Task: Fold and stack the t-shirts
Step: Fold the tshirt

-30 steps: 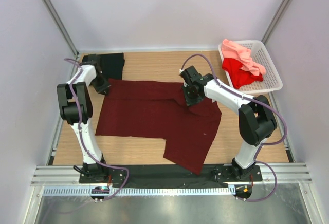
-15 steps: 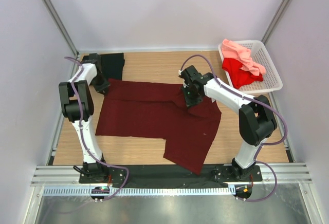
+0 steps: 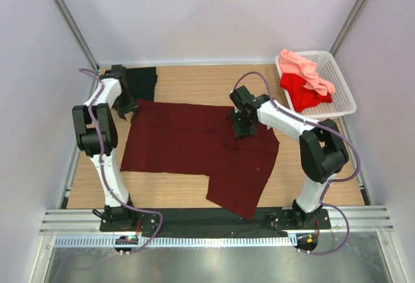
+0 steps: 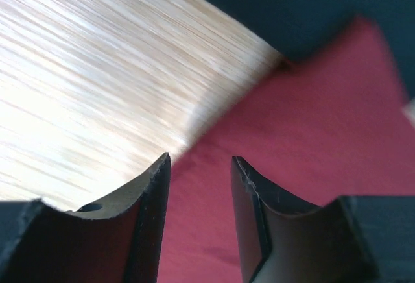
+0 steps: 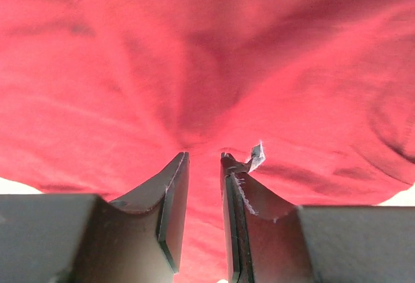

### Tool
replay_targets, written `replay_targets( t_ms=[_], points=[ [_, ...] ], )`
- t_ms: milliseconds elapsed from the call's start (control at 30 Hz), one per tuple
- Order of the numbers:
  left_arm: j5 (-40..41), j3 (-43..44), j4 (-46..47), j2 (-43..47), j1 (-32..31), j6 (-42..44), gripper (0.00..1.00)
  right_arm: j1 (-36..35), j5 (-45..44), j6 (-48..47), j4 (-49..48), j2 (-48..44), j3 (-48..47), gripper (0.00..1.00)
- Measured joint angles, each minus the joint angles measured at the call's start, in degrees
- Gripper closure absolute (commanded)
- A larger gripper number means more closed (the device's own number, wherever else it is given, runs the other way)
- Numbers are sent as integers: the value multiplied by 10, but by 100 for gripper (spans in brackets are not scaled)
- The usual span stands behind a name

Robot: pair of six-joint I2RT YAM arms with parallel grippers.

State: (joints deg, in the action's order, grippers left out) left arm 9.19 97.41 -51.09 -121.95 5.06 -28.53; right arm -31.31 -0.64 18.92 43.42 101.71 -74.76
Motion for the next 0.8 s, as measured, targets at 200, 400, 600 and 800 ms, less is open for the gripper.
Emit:
replay_targets(
  t_ms=[200, 400, 600, 800],
  points=[
    [-90, -92, 65, 145, -73, -15, 55, 65, -48, 25, -13, -22, 38, 69],
    [-173, -133, 148, 194, -198, -45, 54, 149, -84, 42, -45, -28, 94, 68],
    [-166, -105, 148, 92, -179, -56, 54, 169, -76, 37, -95, -28, 102, 64],
    [-150, -58, 134, 22, -142, -55, 53, 196, -56, 49, -138, -16, 70, 62]
  ],
)
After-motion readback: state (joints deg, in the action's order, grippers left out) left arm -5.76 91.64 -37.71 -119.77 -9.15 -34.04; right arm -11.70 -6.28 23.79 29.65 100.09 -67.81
